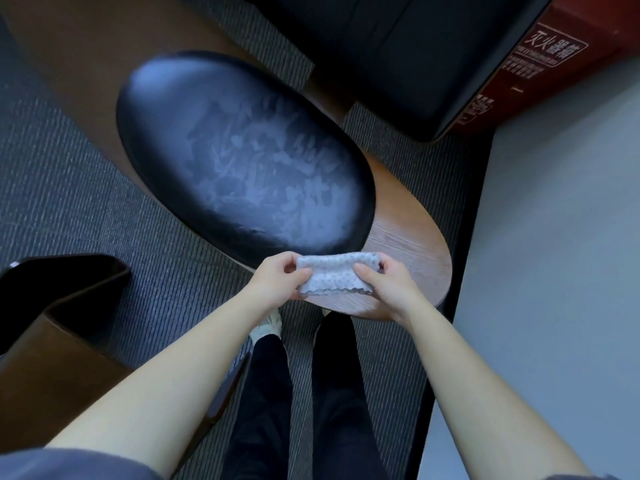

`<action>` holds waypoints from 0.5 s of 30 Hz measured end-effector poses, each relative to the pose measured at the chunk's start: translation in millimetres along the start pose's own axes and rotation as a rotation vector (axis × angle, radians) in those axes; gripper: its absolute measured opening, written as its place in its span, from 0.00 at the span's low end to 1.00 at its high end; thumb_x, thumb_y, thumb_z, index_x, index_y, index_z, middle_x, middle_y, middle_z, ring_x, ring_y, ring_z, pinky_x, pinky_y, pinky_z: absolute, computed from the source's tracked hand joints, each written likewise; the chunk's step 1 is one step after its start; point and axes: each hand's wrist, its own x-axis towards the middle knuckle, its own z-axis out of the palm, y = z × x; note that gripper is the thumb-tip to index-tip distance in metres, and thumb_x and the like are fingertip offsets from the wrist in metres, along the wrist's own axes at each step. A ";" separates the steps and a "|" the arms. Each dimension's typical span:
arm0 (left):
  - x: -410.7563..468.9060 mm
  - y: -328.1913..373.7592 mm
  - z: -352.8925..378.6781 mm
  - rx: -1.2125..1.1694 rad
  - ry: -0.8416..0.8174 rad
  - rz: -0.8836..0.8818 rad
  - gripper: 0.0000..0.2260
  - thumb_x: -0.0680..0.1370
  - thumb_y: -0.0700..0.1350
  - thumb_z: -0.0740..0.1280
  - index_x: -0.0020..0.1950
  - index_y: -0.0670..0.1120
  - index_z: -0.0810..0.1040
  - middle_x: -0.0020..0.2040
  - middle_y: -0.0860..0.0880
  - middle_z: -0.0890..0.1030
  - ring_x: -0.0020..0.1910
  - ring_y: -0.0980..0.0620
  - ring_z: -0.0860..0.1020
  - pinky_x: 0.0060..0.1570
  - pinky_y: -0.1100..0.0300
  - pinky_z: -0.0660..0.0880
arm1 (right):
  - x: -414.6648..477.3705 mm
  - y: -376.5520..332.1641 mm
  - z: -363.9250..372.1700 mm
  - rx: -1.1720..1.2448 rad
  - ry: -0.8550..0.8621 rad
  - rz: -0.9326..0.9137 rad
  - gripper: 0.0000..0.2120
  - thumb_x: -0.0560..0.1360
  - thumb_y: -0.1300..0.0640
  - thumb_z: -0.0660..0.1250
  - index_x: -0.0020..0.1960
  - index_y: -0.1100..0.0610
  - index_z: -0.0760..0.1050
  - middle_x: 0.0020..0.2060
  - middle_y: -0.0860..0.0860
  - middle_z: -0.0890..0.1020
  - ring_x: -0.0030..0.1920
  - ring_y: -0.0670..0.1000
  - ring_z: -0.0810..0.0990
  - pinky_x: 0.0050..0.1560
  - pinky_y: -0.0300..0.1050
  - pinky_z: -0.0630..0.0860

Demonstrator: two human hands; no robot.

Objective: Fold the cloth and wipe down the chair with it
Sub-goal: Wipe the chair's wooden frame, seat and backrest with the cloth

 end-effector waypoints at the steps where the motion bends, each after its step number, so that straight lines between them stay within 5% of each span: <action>1: 11.4 -4.9 3.6 0.043 0.016 -0.015 0.04 0.78 0.35 0.67 0.45 0.42 0.78 0.41 0.44 0.77 0.39 0.49 0.77 0.44 0.54 0.82 | 13.9 0.2 -6.2 -0.128 -0.021 -0.012 0.07 0.75 0.62 0.69 0.52 0.55 0.78 0.47 0.56 0.83 0.48 0.56 0.82 0.51 0.49 0.78; 4: 46.5 -9.3 18.5 0.247 0.123 -0.019 0.02 0.75 0.40 0.71 0.44 0.46 0.79 0.36 0.51 0.77 0.36 0.52 0.75 0.43 0.59 0.74 | 61.1 -7.6 -21.5 -0.453 0.013 -0.112 0.11 0.73 0.62 0.69 0.54 0.56 0.78 0.40 0.51 0.79 0.40 0.50 0.76 0.38 0.32 0.71; 7: 84.9 -4.7 41.4 0.342 0.229 0.017 0.06 0.74 0.43 0.72 0.46 0.49 0.76 0.38 0.54 0.77 0.39 0.55 0.74 0.38 0.64 0.69 | 115.9 -14.4 -26.6 -0.777 0.184 -0.188 0.09 0.71 0.57 0.68 0.52 0.51 0.78 0.41 0.49 0.79 0.44 0.52 0.76 0.41 0.42 0.70; 9: 109.6 -3.5 56.5 0.427 0.255 0.026 0.06 0.74 0.45 0.71 0.46 0.49 0.75 0.40 0.52 0.78 0.42 0.52 0.75 0.39 0.59 0.70 | 145.7 -13.3 -25.4 -0.976 0.245 -0.225 0.08 0.72 0.56 0.67 0.50 0.50 0.79 0.46 0.50 0.80 0.50 0.55 0.76 0.46 0.46 0.71; 12: 130.9 -2.9 70.5 0.613 0.305 0.045 0.08 0.73 0.47 0.71 0.46 0.47 0.73 0.44 0.49 0.77 0.45 0.46 0.76 0.42 0.54 0.71 | 161.1 -12.1 -21.4 -0.988 0.258 -0.224 0.05 0.76 0.57 0.65 0.51 0.53 0.76 0.52 0.53 0.73 0.48 0.57 0.75 0.44 0.46 0.69; 15: 130.1 -2.6 71.0 0.702 0.323 0.095 0.09 0.73 0.48 0.71 0.46 0.47 0.73 0.46 0.48 0.75 0.45 0.45 0.75 0.43 0.53 0.71 | 143.1 -4.7 -16.9 -0.869 0.281 -0.259 0.12 0.76 0.59 0.63 0.60 0.52 0.70 0.56 0.53 0.74 0.49 0.58 0.76 0.45 0.49 0.72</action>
